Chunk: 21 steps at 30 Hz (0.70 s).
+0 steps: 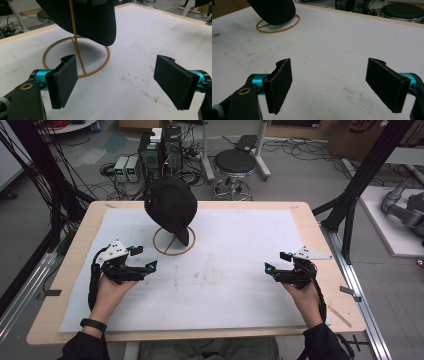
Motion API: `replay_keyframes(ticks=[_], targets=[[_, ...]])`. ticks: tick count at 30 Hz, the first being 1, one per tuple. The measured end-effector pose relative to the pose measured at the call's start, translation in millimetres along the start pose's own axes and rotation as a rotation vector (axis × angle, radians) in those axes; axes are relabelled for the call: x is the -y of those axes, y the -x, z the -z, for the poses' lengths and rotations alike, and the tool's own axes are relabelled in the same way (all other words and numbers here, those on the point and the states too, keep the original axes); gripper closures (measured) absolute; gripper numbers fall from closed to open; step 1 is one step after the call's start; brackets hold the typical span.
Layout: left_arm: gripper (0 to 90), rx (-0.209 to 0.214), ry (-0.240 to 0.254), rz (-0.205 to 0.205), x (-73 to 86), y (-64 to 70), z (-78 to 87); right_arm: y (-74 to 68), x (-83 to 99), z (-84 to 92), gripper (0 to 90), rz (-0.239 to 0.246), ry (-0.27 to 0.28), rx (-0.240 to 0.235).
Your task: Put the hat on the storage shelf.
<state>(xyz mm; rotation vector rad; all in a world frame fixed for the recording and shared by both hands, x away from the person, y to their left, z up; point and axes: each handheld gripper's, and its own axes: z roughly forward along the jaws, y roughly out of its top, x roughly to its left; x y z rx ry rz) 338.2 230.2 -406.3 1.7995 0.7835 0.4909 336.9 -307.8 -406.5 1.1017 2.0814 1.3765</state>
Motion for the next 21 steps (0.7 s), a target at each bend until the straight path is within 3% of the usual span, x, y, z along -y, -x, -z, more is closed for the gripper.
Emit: replay_keyframes(ticks=[21], targets=[[18.6, -0.004, 0.026, 0.010, -1.1, -3.9, 0.0, 1.3, 2.4, 2.7, 20.6, 0.002, -0.009, -0.005]])
